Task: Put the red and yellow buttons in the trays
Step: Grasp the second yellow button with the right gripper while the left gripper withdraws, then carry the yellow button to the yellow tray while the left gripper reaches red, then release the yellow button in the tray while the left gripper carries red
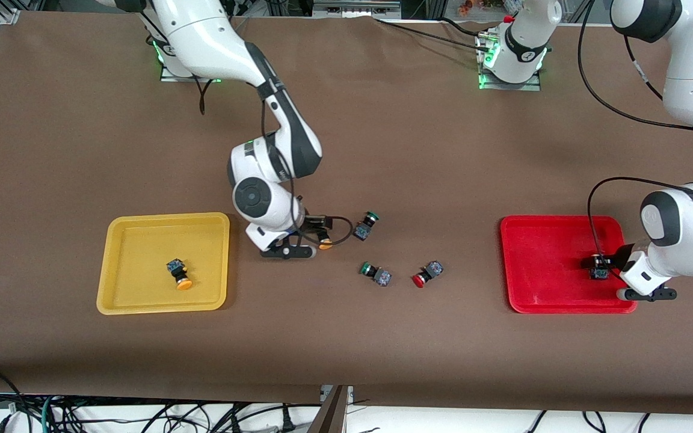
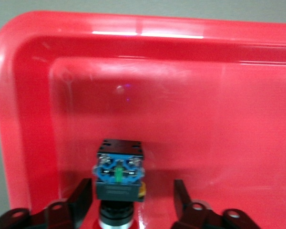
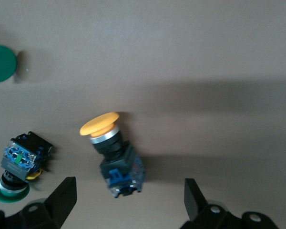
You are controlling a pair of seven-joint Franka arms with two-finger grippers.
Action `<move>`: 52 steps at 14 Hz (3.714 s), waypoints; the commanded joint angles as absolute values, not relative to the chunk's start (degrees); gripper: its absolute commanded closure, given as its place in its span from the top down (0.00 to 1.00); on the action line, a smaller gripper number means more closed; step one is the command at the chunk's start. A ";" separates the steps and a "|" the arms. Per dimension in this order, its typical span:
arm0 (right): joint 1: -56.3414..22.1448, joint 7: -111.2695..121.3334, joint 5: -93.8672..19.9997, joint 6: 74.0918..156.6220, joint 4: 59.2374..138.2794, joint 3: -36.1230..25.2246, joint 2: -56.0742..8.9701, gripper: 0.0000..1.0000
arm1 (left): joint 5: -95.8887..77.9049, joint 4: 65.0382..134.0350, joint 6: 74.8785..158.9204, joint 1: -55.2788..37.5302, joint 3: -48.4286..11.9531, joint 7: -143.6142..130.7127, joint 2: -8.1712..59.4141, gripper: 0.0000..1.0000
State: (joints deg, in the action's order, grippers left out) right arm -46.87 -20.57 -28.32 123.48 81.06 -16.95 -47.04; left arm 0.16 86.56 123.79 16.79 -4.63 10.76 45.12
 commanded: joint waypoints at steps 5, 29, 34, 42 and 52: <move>-50.09 -20.92 -28.21 130.16 85.34 -17.31 -47.81 0.92 | 1.32 85.17 121.64 8.19 -7.56 11.07 41.66 1.00; -37.70 18.37 -31.99 112.15 88.06 -34.81 -46.67 0.15 | 8.79 84.73 140.71 -17.32 -7.65 12.04 49.57 1.00; -38.14 16.97 -33.57 112.15 87.98 -34.54 -46.41 0.93 | 8.61 84.55 140.54 -17.23 -7.47 11.08 49.13 0.32; -41.92 8.88 -29.47 107.52 86.49 -38.31 -32.28 1.00 | 6.77 85.43 134.67 -8.10 -8.17 10.99 43.87 0.10; -38.00 8.17 -11.52 95.28 86.92 -34.57 -13.46 1.00 | 4.75 104.20 132.05 9.04 -8.17 8.61 31.47 0.13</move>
State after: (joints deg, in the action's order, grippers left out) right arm -41.09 8.99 -13.84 96.02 85.08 -38.35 -16.57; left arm 6.21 95.36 125.89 5.80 -7.40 9.15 34.91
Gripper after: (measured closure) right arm 0.000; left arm 0.564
